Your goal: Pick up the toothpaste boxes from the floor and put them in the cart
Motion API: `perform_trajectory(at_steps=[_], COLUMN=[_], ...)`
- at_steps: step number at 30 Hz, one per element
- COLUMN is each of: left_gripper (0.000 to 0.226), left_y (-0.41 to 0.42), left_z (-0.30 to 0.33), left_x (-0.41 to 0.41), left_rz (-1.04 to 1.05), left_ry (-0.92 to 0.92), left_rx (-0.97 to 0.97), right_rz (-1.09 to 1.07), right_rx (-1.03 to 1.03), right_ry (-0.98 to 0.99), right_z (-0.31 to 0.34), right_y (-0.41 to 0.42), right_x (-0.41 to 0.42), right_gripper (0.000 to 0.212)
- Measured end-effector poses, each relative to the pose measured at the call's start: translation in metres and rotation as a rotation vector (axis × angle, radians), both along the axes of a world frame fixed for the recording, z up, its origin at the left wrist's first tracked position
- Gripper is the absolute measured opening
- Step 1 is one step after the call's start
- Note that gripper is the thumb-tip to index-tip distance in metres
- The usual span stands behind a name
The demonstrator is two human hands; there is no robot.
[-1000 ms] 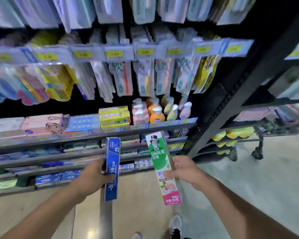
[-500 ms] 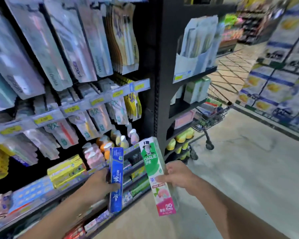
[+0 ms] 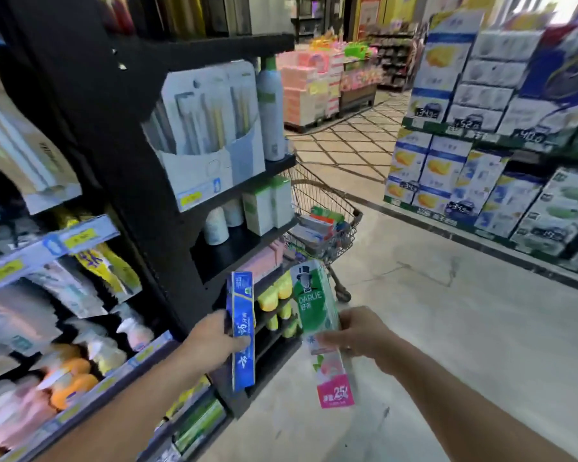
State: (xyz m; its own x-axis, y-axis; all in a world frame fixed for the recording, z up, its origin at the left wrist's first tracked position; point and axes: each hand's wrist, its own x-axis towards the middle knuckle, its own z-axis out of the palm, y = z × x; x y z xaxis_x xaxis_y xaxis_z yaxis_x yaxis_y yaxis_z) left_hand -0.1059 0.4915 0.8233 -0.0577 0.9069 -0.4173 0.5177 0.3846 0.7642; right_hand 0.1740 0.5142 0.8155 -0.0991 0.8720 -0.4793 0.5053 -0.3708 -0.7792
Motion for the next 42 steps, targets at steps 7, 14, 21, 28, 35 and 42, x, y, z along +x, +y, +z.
perform_trajectory(at_steps=[7,14,21,28,35,42], left_gripper=[0.023,0.022,0.025,0.023,0.026,0.027], left_y=[0.081,0.17,0.292,0.4,0.471,0.537], left_z=[0.001,-0.009,-0.021,-0.03,-0.043,-0.059], left_x=[0.125,0.184,0.215,0.228,0.244,0.273], left_rz=[-0.013,-0.061,-0.128,-0.155,-0.119,-0.002], left_ry=[-0.064,-0.103,-0.092,-0.106,-0.123,-0.058], left_rx=[-0.035,-0.086,-0.081,-0.127,-0.17,-0.213], right_rz=[-0.103,-0.188,-0.202,-0.238,-0.208,-0.063], right_rx=[0.002,-0.033,-0.051,-0.032,-0.071,-0.1], right_ry=[0.004,0.005,-0.067,-0.042,-0.047,-0.051], right_z=[0.008,-0.007,-0.016,-0.01,-0.017,-0.038], right_y=[0.067,0.14,0.255,0.363,0.453,0.55], right_x=[0.114,0.165,0.181,0.185,0.198,0.229], right_gripper=[0.027,0.03,0.028,0.031,0.032,0.027])
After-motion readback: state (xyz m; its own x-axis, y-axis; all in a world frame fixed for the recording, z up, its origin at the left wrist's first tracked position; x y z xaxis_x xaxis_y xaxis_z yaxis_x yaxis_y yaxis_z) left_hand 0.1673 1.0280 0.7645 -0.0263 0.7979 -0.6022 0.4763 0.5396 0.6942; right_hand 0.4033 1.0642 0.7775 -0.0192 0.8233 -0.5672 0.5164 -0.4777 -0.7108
